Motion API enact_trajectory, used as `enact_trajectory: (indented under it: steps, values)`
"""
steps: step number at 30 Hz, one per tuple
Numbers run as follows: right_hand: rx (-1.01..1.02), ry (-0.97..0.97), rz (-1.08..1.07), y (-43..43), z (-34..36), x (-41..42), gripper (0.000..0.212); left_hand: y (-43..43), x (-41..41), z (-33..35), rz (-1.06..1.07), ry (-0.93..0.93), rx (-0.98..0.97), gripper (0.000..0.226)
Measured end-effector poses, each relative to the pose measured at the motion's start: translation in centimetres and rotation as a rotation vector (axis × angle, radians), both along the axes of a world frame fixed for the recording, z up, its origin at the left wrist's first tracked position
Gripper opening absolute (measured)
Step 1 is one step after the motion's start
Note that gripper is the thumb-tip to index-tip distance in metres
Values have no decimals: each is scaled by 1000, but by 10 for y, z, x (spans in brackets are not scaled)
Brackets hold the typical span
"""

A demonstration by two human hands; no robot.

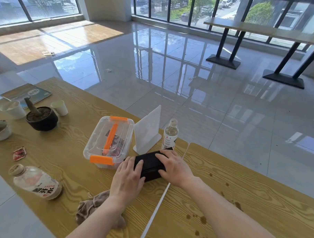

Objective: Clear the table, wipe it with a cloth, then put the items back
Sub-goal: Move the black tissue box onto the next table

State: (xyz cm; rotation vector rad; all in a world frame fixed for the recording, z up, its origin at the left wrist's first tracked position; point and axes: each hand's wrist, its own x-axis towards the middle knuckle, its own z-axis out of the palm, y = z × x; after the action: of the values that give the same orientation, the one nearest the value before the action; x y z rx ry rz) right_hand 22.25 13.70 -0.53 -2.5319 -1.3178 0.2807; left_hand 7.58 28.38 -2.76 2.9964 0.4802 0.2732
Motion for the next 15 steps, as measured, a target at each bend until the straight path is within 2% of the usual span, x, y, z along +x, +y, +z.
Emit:
enact_trajectory:
  steps: [4, 10, 13, 15]
  values:
    - [115, -7, -4, -4, 1, -16, 57, 1, -27, 5, 38, -54, -15, 63]
    - [268, -36, 86, -3, -2, -54, 43, 16, -89, -14, 176, -3, -113, 53]
    - [246, 21, 152, 2, -12, -82, 41, 27, -115, -29, 235, 71, -132, 51]
    - [140, 94, 186, 9, -25, -102, 45, 35, -125, -38, 290, 143, -158, 55]
